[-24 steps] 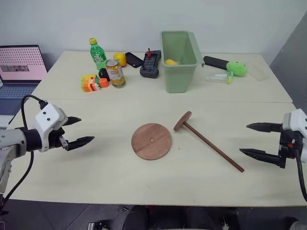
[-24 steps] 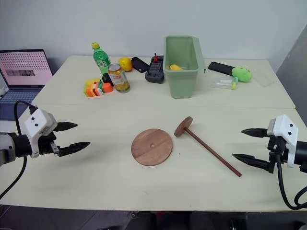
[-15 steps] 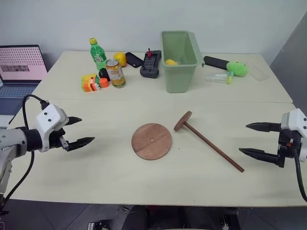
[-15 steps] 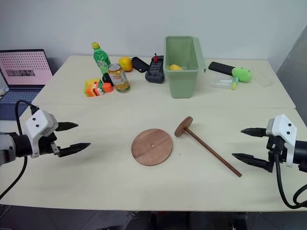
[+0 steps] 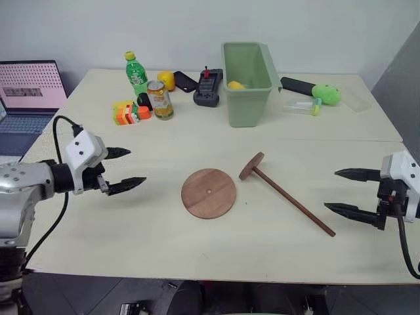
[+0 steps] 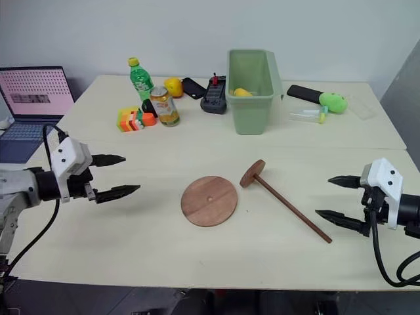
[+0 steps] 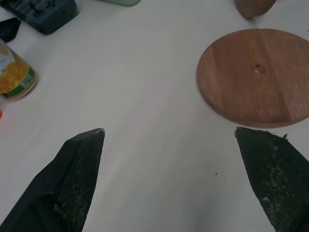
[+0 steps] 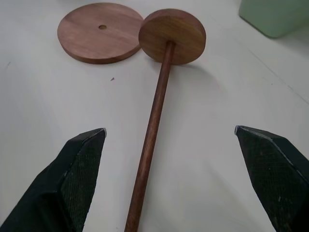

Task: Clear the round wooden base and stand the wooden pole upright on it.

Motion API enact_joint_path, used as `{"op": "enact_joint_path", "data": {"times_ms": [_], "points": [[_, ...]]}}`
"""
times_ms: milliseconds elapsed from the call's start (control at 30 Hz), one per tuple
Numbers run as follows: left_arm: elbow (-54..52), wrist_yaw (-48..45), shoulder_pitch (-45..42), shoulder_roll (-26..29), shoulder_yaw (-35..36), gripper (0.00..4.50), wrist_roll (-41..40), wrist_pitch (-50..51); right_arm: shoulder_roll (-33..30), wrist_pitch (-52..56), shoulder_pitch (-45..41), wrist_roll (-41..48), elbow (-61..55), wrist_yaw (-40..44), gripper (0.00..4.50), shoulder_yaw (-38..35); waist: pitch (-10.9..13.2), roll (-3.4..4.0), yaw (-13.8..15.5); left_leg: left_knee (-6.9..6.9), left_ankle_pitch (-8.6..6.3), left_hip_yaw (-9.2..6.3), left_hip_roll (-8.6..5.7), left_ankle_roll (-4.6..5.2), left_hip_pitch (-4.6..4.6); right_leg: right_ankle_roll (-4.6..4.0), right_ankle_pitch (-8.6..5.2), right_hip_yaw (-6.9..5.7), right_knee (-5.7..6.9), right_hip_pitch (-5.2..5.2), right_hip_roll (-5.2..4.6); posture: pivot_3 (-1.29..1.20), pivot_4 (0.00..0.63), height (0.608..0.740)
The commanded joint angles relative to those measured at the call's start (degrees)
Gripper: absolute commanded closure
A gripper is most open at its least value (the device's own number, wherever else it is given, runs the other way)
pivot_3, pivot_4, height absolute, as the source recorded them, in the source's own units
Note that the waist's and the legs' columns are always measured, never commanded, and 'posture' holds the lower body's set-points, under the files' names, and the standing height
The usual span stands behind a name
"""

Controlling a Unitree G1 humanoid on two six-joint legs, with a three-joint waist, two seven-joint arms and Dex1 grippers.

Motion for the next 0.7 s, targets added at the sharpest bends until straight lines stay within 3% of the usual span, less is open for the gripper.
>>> {"op": "enact_joint_path", "data": {"times_ms": [33, 300, 433, 500, 700], "points": [[-4.5, -0.7, -2.6, -0.2, -2.6, 0.0, -0.6, 1.3, 0.6, 1.7, 0.7, 1.7, -4.2, -1.2, 0.0, -2.9, 0.0, 0.0, 0.0, 0.01, 0.0, -0.01, 0.0, 0.0, 0.0, 0.0, 0.0, 0.0, 0.01, 0.0, 0.0, 0.0, 0.15, 0.74], [-11.9, 0.4, -9.1, -4.9, -12.0, 0.0, 0.5, 4.3, 0.7, 6.0, -1.0, 3.9, -9.5, -5.1, 0.0, -2.5, 0.0, -0.01, 0.0, 0.22, 0.0, -0.01, -0.04, 0.0, -0.09, 0.0, 0.0, -0.02, 0.07, 0.02, 0.06, 0.0, 0.15, 0.74], [-10.9, -0.3, -15.4, -11.2, -20.0, 0.0, 2.9, 2.9, -0.7, 15.5, -11.6, 3.0, -12.4, -14.2, 0.0, 9.8, 0.0, -0.01, 0.0, 0.38, -0.01, -0.01, -0.03, 0.02, -0.12, 0.0, 0.0, -0.04, 0.12, 0.04, 0.13, 0.0, 0.15, 0.74], [-9.4, -1.4, -17.5, -13.9, -23.6, 0.0, 5.4, -0.4, 1.7, 23.4, -20.3, 0.9, -11.3, -20.9, 0.0, 17.6, 0.0, 0.0, -0.1, 0.51, -0.01, 0.01, -0.06, 0.02, -0.06, 0.0, 0.01, -0.04, 0.17, 0.13, 0.15, 0.0, 0.15, 0.74], [-7.4, 0.0, -20.2, -20.0, -28.0, 0.0, 9.4, -3.6, 7.4, 41.5, -36.0, 2.8, -5.9, -26.4, 0.0, 29.1, 0.0, -0.02, -0.1, 0.55, 0.0, -0.02, -0.06, 0.01, -0.36, 0.0, 0.02, -0.05, 0.09, -0.09, 0.17, 0.0, 0.15, 0.74]]}}
